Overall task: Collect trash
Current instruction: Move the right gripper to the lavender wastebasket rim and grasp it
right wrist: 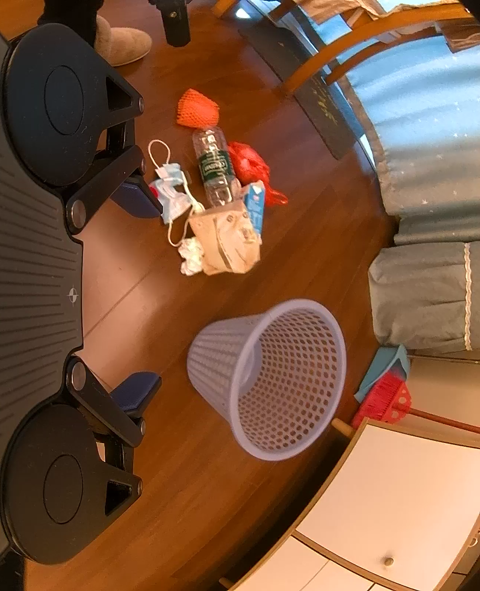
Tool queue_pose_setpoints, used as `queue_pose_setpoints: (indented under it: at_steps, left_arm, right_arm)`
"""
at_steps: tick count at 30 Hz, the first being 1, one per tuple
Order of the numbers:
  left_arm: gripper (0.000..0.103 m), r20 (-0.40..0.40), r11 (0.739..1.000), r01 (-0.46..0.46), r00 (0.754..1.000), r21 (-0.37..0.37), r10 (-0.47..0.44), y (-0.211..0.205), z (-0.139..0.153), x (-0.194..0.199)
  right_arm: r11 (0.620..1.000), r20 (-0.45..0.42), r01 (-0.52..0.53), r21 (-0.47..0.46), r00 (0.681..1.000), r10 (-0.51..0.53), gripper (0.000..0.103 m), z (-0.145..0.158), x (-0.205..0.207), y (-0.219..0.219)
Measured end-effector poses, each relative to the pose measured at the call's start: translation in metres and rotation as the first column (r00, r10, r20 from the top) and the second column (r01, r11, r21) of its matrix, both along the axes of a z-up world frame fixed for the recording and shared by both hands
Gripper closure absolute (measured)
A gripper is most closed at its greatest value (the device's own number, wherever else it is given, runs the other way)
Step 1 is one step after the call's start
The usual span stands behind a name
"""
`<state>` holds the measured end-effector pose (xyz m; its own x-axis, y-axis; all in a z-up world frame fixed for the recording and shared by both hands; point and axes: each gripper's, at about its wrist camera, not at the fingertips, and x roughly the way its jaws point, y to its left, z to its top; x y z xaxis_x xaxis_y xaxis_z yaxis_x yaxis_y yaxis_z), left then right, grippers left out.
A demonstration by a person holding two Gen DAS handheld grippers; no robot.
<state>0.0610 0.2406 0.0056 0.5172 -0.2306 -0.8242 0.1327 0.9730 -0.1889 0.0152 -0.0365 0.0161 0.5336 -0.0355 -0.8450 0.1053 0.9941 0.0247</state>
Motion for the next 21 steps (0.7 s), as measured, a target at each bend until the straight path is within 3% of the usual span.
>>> queue_pose_setpoints:
  at_steps: [21]
  left_arm:
    - [0.001, 0.016, 0.994, 0.106, 0.994, 0.029, -0.106, -0.04, -0.013, 0.059]
  right_arm:
    - [0.996, 0.015, -0.046, -0.076, 0.999, 0.047, 0.015, 0.008, 0.067, -0.088]
